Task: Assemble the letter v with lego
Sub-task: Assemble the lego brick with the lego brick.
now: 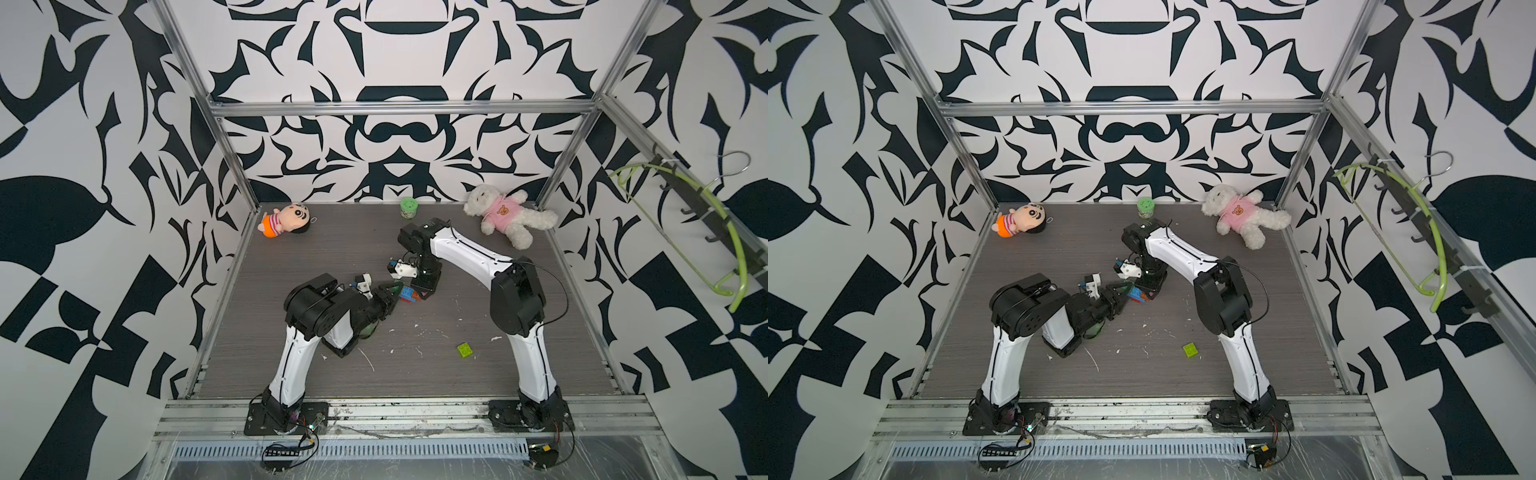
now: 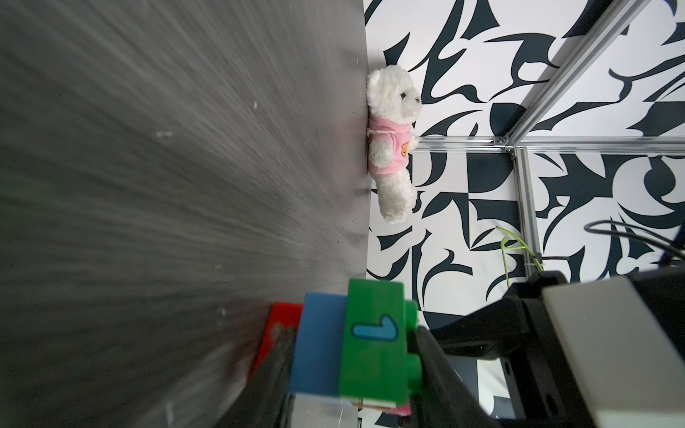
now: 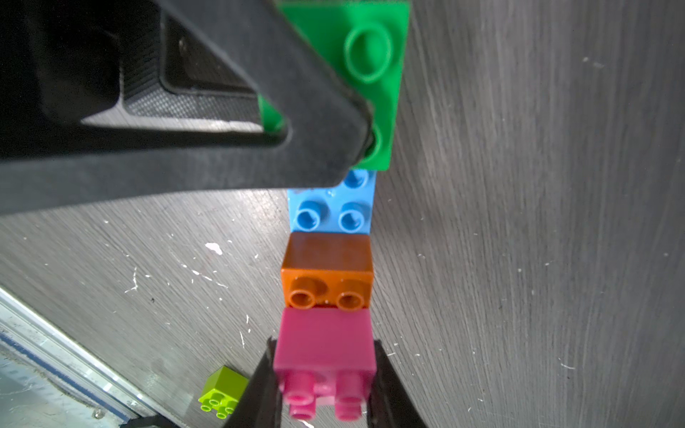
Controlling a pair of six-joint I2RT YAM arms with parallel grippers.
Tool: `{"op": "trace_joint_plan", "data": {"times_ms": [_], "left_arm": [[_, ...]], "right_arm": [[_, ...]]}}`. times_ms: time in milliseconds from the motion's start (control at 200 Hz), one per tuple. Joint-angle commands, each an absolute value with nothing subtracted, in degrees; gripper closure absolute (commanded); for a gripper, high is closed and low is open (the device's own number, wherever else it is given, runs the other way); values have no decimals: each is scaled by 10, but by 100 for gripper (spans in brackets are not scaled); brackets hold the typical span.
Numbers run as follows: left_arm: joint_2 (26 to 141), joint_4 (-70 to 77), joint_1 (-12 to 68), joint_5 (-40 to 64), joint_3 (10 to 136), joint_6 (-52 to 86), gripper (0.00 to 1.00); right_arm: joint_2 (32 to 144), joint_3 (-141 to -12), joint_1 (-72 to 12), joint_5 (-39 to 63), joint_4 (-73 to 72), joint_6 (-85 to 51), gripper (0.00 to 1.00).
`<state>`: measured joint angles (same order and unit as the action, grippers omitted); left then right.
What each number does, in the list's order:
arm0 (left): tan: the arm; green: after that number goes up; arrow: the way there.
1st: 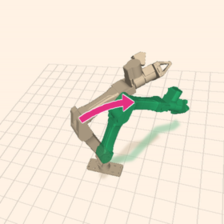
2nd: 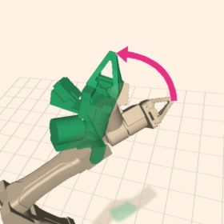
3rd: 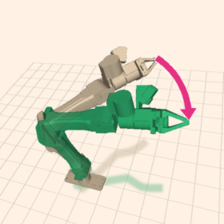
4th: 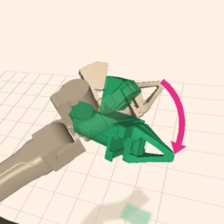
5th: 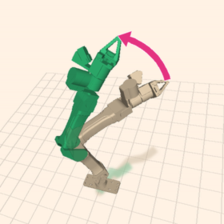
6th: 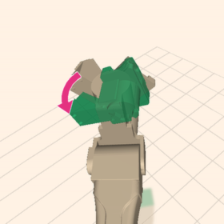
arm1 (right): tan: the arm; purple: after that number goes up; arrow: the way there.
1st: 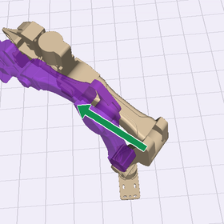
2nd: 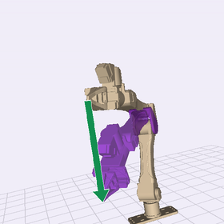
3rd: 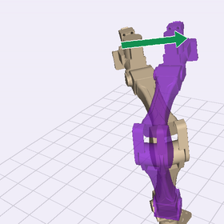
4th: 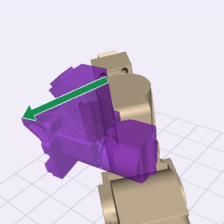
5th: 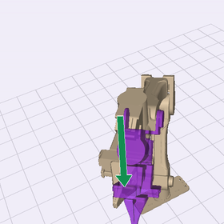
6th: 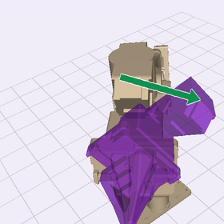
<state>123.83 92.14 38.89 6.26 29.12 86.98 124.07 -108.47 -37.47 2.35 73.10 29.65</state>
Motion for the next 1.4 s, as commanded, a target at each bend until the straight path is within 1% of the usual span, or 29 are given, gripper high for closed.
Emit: {"op": "trace_joint_plan", "data": {"times_ms": [0,765,800,960,995,1045,1100,1185,1395], "left_arm": [[1267,825,389,69,287,860,75],[1274,825,390,72,291,864,75],[1274,825,389,72,291,863,75],[1271,824,389,72,289,863,75],[1270,824,389,72,289,862,75],[1270,824,389,72,288,862,74],[1271,824,389,72,288,862,74],[1272,825,389,73,288,862,74],[1272,824,390,74,289,862,74]], "right_arm": [[1260,-1102,-383,24,750,284,100],[1271,-1128,-390,33,750,271,100],[1270,-1128,-390,33,748,271,97],[1271,-1136,-390,34,751,271,96],[1273,-1139,-390,36,752,271,93],[1273,-1139,-390,36,753,270,86],[1273,-1140,-390,37,752,270,81],[1269,-1140,-390,38,752,272,69],[1256,-1150,-387,48,747,273,63]]}}
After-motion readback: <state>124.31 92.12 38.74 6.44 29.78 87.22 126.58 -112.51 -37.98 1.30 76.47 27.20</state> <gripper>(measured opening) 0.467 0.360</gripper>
